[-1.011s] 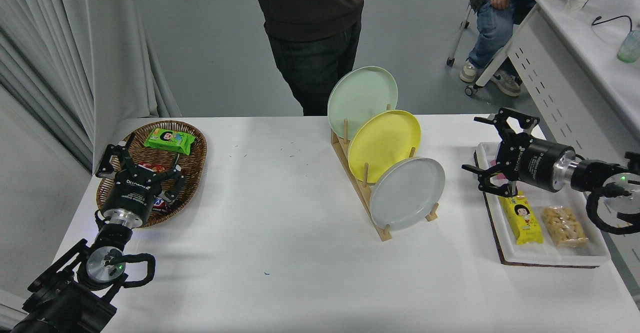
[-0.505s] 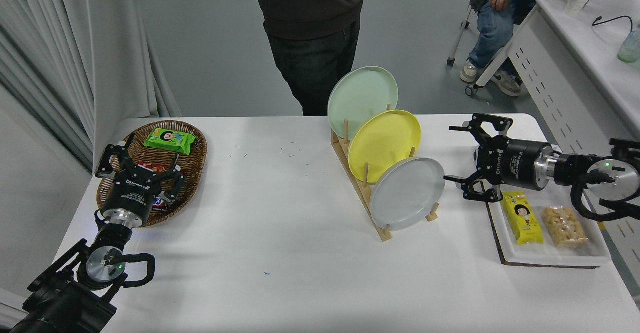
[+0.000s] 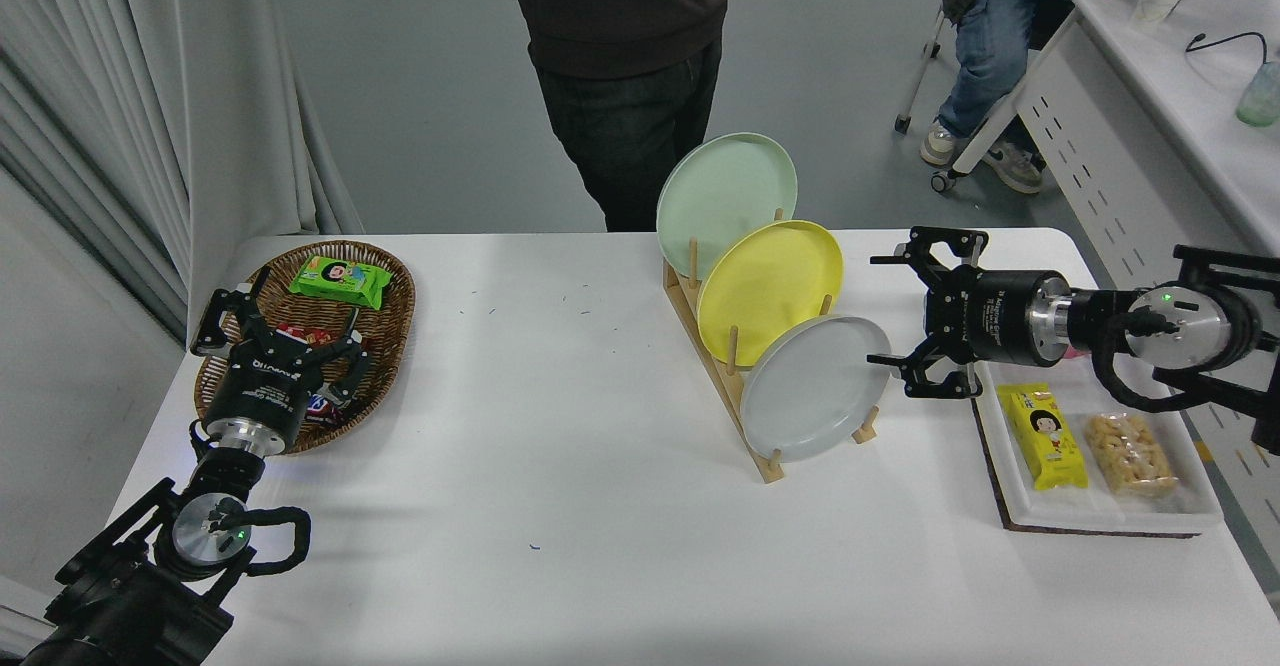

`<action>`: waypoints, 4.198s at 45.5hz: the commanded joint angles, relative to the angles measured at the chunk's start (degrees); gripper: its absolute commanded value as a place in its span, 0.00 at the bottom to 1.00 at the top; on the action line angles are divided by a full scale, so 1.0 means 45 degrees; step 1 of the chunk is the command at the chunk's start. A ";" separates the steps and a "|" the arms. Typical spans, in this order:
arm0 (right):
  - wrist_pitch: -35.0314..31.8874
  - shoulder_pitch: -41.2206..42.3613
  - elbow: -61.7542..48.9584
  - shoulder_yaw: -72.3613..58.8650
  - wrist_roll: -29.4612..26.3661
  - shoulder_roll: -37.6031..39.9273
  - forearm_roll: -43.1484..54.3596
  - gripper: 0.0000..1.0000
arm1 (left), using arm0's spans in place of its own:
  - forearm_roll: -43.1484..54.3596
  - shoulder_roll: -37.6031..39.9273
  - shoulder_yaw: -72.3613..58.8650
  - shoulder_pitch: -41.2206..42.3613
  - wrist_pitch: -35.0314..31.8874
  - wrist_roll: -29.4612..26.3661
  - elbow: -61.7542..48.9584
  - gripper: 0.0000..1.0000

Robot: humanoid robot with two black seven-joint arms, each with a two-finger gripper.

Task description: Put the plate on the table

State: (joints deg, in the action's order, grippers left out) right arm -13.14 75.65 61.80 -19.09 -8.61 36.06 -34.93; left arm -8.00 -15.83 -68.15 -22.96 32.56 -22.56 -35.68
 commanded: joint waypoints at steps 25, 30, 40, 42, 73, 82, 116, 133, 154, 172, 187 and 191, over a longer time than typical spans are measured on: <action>0.0185 -0.0014 -0.0883 0.0120 -0.0059 -0.1411 0.0107 0.99 | 0.0001 0.0002 -0.0011 -0.0016 0.0010 -0.0007 0.0000 0.98; 0.0224 -0.0034 -0.1000 0.0023 -0.0059 -0.1626 0.0107 0.99 | 0.0001 0.0002 0.0008 -0.0016 0.0009 -0.0006 0.0000 0.98; 0.0283 -0.0092 -0.1234 0.0003 -0.0078 -0.1665 0.0087 0.98 | 0.0001 0.0002 -0.0011 0.0004 -0.0010 -0.0007 0.0000 0.98; 0.0283 -0.0170 -0.1351 0.0003 -0.0078 -0.1685 0.0087 0.98 | 0.0001 0.0002 0.0008 0.0004 0.0009 -0.0007 0.0000 0.98; 0.0126 -0.0190 -0.1547 0.0159 -0.0059 -0.1919 0.1044 1.00 | 0.0001 0.0002 0.0008 0.0004 0.0010 -0.0006 0.0000 0.98; 0.0126 -0.0229 -0.1664 0.0179 -0.0059 -0.1920 0.1064 1.00 | 0.0001 0.0002 -0.0012 -0.0016 0.0010 -0.0006 0.0000 0.98; 0.0185 0.0005 -0.1937 0.0159 -0.0117 -0.1861 0.1122 1.00 | 0.0001 0.0002 0.0008 0.0004 0.0010 -0.0007 0.0000 0.98; 0.0048 -0.0171 -0.2094 0.0179 -0.0117 -0.1880 0.1844 1.00 | 0.0001 0.0002 0.0008 -0.0016 -0.0010 -0.0007 0.0000 0.98; 0.0029 -0.0210 -0.2035 0.0530 -0.0117 -0.1919 0.2548 1.00 | 0.0001 0.0002 -0.0012 0.0004 0.0010 -0.0007 0.0000 0.98; -0.0127 -0.0600 -0.2055 0.0999 -0.0117 -0.1919 0.2685 0.98 | 0.0001 -0.0017 0.0008 -0.0016 0.0009 -0.0007 0.0000 0.98; -0.0088 -0.0678 -0.2055 0.0999 -0.0137 -0.1919 0.2470 0.82 | 0.0001 0.0002 0.0008 0.0004 0.0009 -0.0007 0.0000 0.98; -0.0069 -0.0678 -0.2055 0.0999 -0.0176 -0.1919 0.2198 0.76 | 0.0001 0.0002 -0.0011 0.0004 0.0010 0.0013 0.0000 0.98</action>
State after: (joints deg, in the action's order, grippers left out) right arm -13.59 72.85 52.56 -14.80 -9.23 27.42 -23.59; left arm -8.00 -15.84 -68.14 -23.00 32.60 -22.58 -35.68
